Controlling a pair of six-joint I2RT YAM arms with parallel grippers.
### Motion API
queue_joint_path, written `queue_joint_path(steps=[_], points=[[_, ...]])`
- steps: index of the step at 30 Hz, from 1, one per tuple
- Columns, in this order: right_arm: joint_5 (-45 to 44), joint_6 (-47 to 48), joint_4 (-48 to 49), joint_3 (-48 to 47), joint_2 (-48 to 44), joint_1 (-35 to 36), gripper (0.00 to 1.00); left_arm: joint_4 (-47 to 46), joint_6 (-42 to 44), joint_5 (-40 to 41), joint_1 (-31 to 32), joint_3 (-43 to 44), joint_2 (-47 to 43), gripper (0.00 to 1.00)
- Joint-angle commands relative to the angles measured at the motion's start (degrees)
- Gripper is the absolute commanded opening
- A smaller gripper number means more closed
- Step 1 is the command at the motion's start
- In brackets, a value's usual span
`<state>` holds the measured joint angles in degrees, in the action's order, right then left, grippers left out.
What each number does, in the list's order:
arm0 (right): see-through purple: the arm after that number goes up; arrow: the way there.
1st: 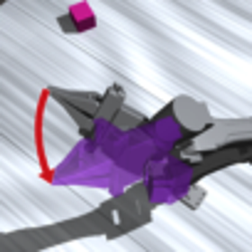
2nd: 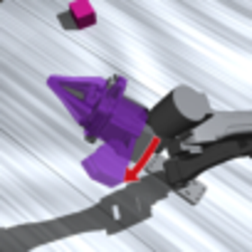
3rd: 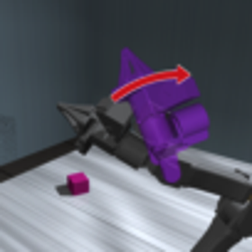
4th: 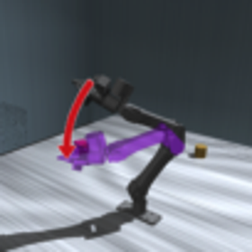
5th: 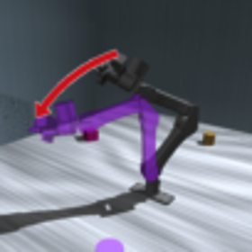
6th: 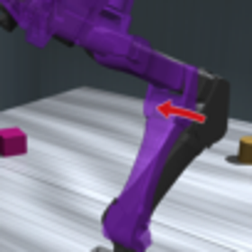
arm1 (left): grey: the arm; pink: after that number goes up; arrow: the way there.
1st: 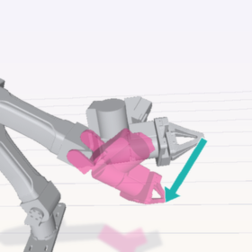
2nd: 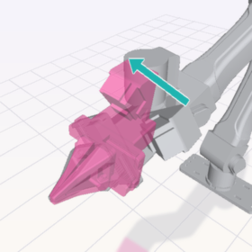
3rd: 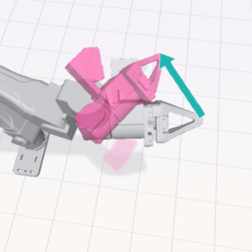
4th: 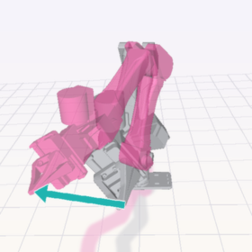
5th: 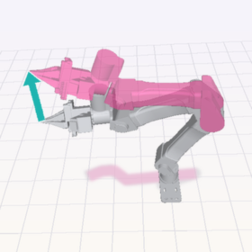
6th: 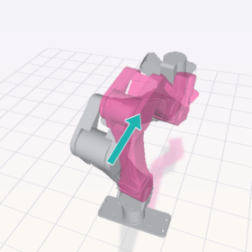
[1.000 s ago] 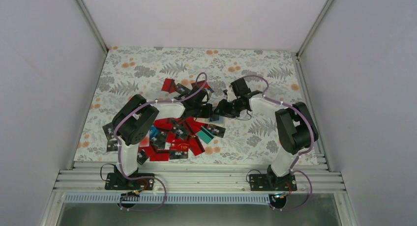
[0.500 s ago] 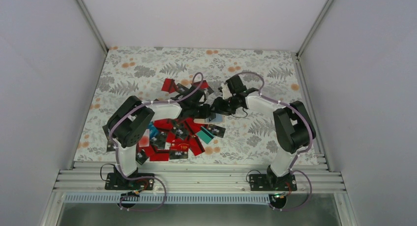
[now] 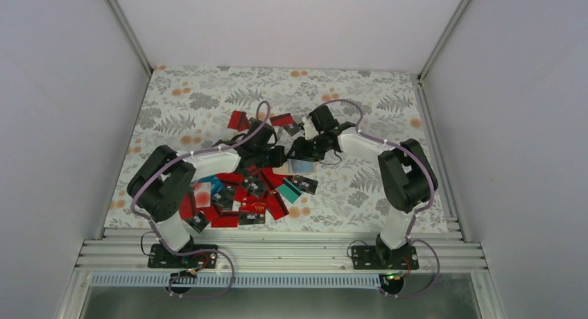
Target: Put the credit cards into the card holder
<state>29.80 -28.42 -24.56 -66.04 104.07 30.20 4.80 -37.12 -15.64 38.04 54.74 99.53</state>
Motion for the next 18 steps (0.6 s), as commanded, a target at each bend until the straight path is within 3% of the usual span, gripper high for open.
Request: queue_joint_path(steps=[1, 12, 18], points=[[-0.35, 0.04, -0.48, -2.33, 1.77, 1.52, 0.41, -0.65, -0.71, 0.98, -0.98, -2.97, -3.03, 0.02], [-1.58, -0.31, -1.62, -5.82, 5.34, 3.47, 0.41, -1.29, -0.52, 2.76, -2.0, -9.56, -8.53, 0.02], [-6.76, 0.26, -3.37, -5.66, 4.7, 3.47, 0.41, -0.46, 0.11, 3.5, -2.01, -9.49, -9.01, 0.02]])
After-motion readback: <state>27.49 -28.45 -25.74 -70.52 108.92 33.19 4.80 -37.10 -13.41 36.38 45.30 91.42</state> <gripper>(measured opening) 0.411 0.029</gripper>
